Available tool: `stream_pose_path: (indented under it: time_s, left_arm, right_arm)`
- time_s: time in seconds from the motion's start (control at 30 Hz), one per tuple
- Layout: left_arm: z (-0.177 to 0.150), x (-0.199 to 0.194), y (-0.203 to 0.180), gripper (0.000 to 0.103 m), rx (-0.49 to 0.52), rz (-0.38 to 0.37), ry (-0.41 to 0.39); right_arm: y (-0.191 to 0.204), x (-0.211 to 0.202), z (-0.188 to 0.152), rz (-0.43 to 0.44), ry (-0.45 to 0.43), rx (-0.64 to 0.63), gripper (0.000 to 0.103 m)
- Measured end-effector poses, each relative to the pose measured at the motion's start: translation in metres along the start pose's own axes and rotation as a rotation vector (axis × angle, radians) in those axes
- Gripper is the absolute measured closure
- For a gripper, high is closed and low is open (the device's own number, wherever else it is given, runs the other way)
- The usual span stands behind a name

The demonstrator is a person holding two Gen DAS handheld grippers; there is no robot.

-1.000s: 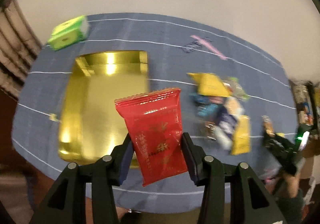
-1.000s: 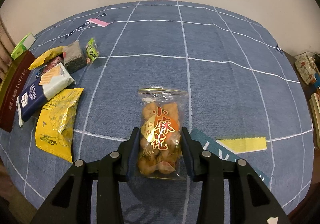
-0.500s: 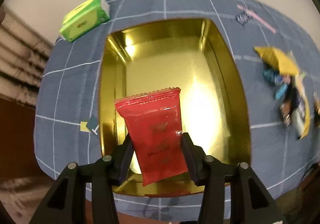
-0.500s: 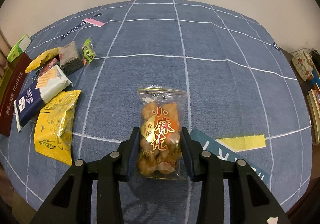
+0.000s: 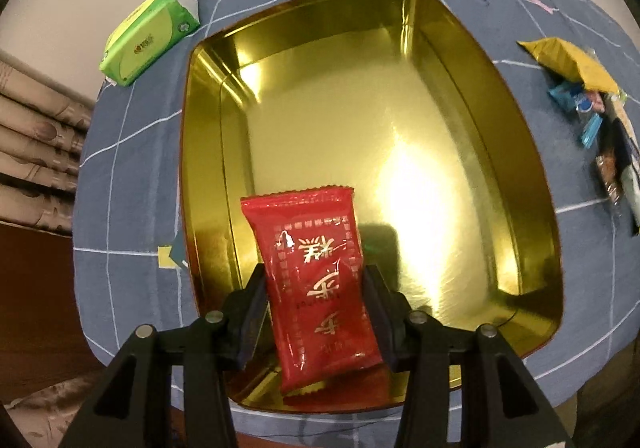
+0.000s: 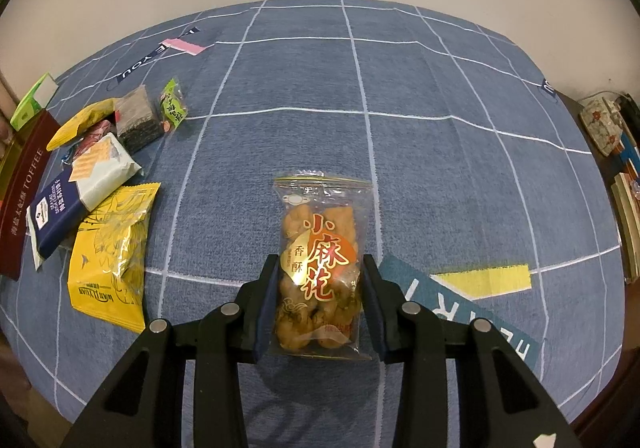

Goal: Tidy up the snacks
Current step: 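Carry the red packet into the gold tin and open the left gripper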

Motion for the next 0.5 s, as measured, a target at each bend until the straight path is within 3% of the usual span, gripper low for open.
stream_pose_path:
  time_s: [0.2, 0.3, 0.37, 0.5]
  left_arm:
    - [0.001, -0.001, 0.003, 0.055, -0.017, -0.009, -0.017]
    - [0.002, -0.003, 0.004, 0.05, -0.035, -0.012, -0.027]
    - [0.003, -0.006, 0.005, 0.041, -0.059, -0.027, -0.039]
    - [0.006, -0.011, 0.009, 0.04, -0.109, -0.06, -0.051]
  right_arm:
    - [0.0, 0.0, 0.0, -0.005, 0.002, 0.006, 0.067]
    - [0.0, 0.0, 0.0, -0.01, 0.002, 0.01, 0.067]
    - [0.0, 0.0, 0.0, -0.013, 0.004, 0.015, 0.067]
    - [0.0, 0.0, 0.001, -0.018, 0.007, 0.023, 0.068]
Point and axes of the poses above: each gripper's, at about its wrist camera, not at the fingertips, and x roughly the way its jaws point, y to its left, z to its top, the point moved 8 cm from there along x, roughly the way its jaws point, and after that the axes turned 9 degrees about -y, right-handed, at the moved point
